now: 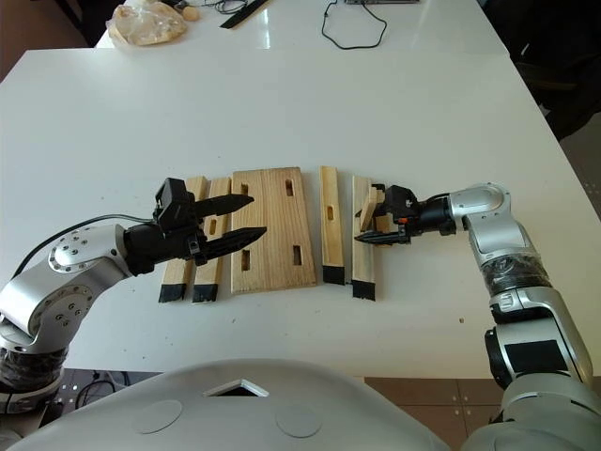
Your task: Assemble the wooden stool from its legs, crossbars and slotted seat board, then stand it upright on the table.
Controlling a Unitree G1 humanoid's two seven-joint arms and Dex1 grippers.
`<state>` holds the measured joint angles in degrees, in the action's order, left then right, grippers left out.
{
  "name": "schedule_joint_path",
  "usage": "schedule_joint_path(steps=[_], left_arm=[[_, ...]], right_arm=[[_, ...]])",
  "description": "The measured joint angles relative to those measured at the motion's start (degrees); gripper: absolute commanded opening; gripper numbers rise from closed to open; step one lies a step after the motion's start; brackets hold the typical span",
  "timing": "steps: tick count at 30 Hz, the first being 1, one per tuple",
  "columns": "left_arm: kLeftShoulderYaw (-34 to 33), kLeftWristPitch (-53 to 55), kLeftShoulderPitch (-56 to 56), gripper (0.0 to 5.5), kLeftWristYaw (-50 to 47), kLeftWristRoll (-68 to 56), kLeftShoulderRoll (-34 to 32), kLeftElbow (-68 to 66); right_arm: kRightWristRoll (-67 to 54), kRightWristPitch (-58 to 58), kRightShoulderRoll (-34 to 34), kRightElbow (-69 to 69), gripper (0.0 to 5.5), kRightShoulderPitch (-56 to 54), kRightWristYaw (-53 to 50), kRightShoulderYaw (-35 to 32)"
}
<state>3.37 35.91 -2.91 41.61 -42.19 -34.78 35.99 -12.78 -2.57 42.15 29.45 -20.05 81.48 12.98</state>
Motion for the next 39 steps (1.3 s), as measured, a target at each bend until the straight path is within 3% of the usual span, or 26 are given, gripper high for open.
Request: schedule_joint_path(steps=[7,16,22,35,39], left_arm=[[0.2,-1.0,-0.3,3.15,0.9,1.2,-0.1,-0.2],[0.2,-1.3,-0.6,3.15,1.1,1.3,-0.3,0.0],[0.5,-1.3,-0.5,3.15,1.2,1.3,-0.3,-0.1],[0.6,-1.0,-0.3,3.15,1.2,1.4,-0.5,-0.2],[0.8,-0.9,-0.3,3.15,1.0,1.7,-0.5,-0.3]], right_arm=[[-12.1,14.9,1.1,-15.9,2.73,2.6,0.1,-9.7],[-35.0,37.0,1.2,-38.0,2.73,0.5,-8.6,-22.3],[-33.2,36.2,-3.5,-41.5,2.73,-2.0,-16.0,-19.6],[-34.4,36.7,-6.4,-42.0,2.73,-7.5,-20.7,-19.9],[-28.7,32.1,-5.7,-41.6,2.73,-4.7,-18.9,-16.8]])
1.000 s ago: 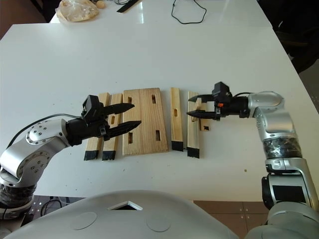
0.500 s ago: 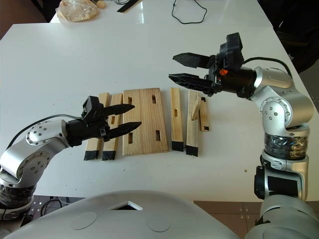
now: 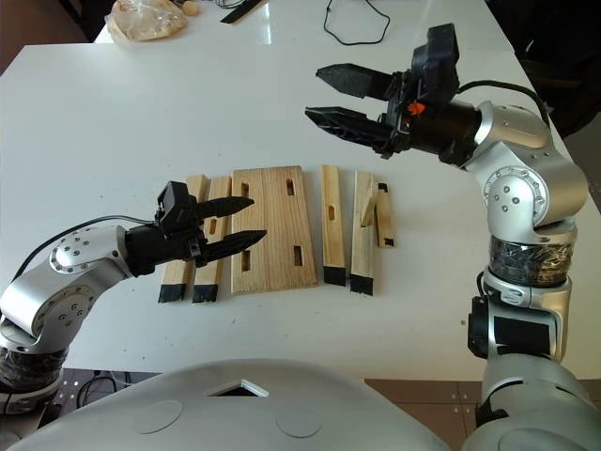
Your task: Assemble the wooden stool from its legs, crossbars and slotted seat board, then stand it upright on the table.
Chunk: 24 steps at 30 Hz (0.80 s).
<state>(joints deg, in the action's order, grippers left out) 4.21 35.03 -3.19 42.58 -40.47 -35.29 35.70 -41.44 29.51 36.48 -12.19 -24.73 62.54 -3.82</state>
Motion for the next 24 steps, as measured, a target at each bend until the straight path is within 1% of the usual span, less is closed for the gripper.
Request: schedule_joint_path(steps=[1,3,6,8,12,15,18,20,22,24], left_arm=[[0.1,0.0,0.0,3.15,0.0,0.0,0.0,0.0],[0.3,0.0,0.0,3.15,-0.1,0.1,0.0,0.0],[0.5,0.1,0.0,3.15,-0.1,0.1,0.0,0.0],[0.5,0.1,0.0,3.15,0.0,0.1,-0.1,0.0],[0.3,0.4,0.0,3.15,0.1,0.1,-0.4,0.0],[0.3,0.4,-0.1,3.15,0.1,0.0,-0.4,0.0],[0.3,0.4,-0.2,3.15,0.1,0.1,-0.5,0.0],[0.3,0.4,-0.3,3.15,0.1,0.1,-0.5,0.0],[0.2,0.4,-0.5,3.15,0.0,0.1,-0.4,-0.1],[0.2,0.2,-0.8,3.15,0.0,0.4,-0.4,-0.1]], right_arm=[[2.3,-2.0,0.2,0.9,2.73,1.6,0.8,1.5],[11.0,-9.4,0.7,6.0,2.73,6.6,2.4,6.4],[14.0,-18.6,-0.2,10.1,2.73,8.7,3.2,8.1],[13.9,-20.0,-1.0,10.9,2.73,8.8,3.3,8.1],[10.3,-16.9,-1.4,10.1,2.73,9.3,2.7,6.0],[5.9,-10.0,-0.8,6.8,2.73,10.5,1.8,4.0],[-4.4,-1.7,1.1,-1.5,2.73,12.1,2.3,0.5],[-8.8,1.8,3.2,-6.7,2.73,13.7,3.7,-1.0],[-9.0,2.7,5.8,-10.4,2.73,18.5,6.5,-0.6],[-5.7,1.8,7.8,-10.5,2.73,23.1,8.7,0.7]])
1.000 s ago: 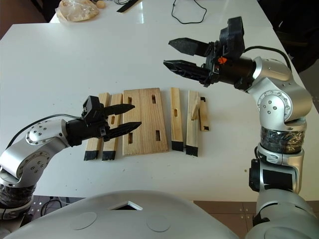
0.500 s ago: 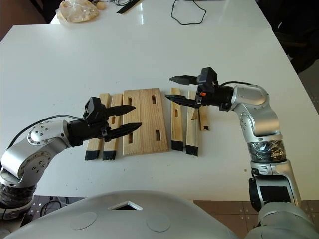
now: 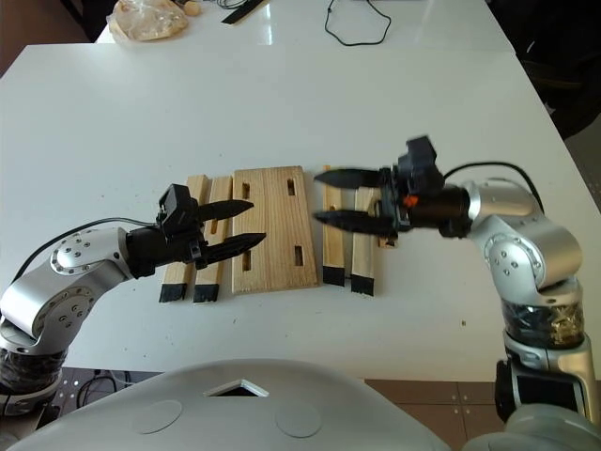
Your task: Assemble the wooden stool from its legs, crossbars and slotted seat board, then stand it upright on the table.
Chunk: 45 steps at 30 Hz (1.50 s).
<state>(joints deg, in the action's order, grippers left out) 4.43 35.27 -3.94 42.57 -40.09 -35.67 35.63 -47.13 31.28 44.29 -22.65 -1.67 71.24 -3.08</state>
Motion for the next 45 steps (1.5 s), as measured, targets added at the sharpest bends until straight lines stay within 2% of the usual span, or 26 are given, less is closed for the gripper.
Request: schedule_joint_path(steps=[3,9,25,32,37,39,42,45], left_arm=[[0.0,-0.3,-0.3,3.15,0.0,0.6,0.1,-0.2],[0.2,-0.5,-1.4,3.15,-0.2,1.5,0.6,-0.2],[0.5,-1.2,-2.0,3.15,-0.2,3.1,1.7,-0.6],[0.5,-1.5,-3.2,3.15,-0.4,4.0,2.0,-0.4],[0.5,-1.5,-3.8,3.15,-0.8,4.1,2.3,-0.1],[0.4,-1.5,-4.3,3.15,-1.2,4.1,2.3,0.1],[0.2,-1.7,-5.3,3.15,-1.7,4.2,2.4,0.6],[-0.8,-2.3,-6.7,3.15,-2.6,4.2,2.5,1.1]], right_arm=[[6.5,-3.4,1.8,1.5,2.73,5.8,2.2,3.0],[18.4,-12.6,2.2,9.2,2.73,9.8,4.2,9.7],[29.4,-28.8,4.7,27.7,2.73,3.1,8.3,10.3],[28.9,-27.3,6.4,28.6,2.73,2.6,9.0,9.0],[22.0,-20.0,6.6,22.4,2.73,5.2,7.5,3.0],[21.6,-18.1,5.6,21.0,2.73,6.1,2.5,0.2],[21.8,-14.7,2.1,17.3,3.13,8.3,-8.4,-3.5],[19.3,-11.4,-2.4,10.2,3.61,14.3,-14.6,-5.5]])
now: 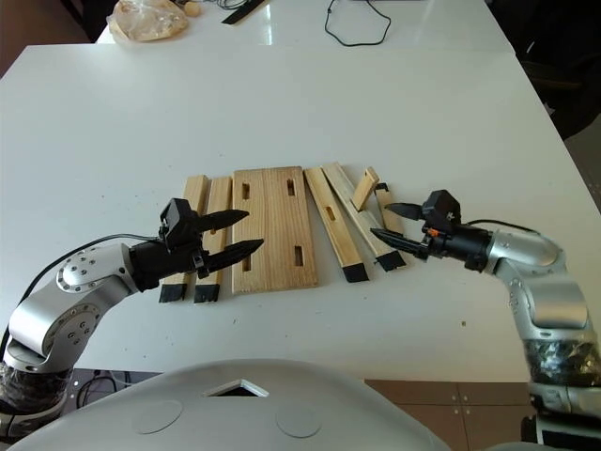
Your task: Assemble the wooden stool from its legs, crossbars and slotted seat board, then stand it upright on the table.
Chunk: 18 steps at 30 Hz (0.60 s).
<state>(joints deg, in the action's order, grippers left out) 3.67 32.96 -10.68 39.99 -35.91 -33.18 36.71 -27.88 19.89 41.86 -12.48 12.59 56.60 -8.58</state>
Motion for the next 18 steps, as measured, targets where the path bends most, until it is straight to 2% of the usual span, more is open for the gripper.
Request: schedule_joint_path(steps=[6,10,18], left_arm=[[-1.2,0.0,-0.9,3.15,-0.1,0.0,-0.2,0.2],[-1.3,0.0,-0.8,3.15,-0.3,0.0,-0.2,0.2],[-1.0,0.0,-1.2,3.15,-1.3,1.3,-0.2,0.2]], right_arm=[[5.4,-0.2,-3.7,-1.5,4.46,4.3,-9.3,0.2],[7.1,0.9,-6.3,-6.0,4.46,5.3,-15.0,1.5],[9.8,1.2,-8.2,-8.8,4.46,9.0,-17.8,4.8]])
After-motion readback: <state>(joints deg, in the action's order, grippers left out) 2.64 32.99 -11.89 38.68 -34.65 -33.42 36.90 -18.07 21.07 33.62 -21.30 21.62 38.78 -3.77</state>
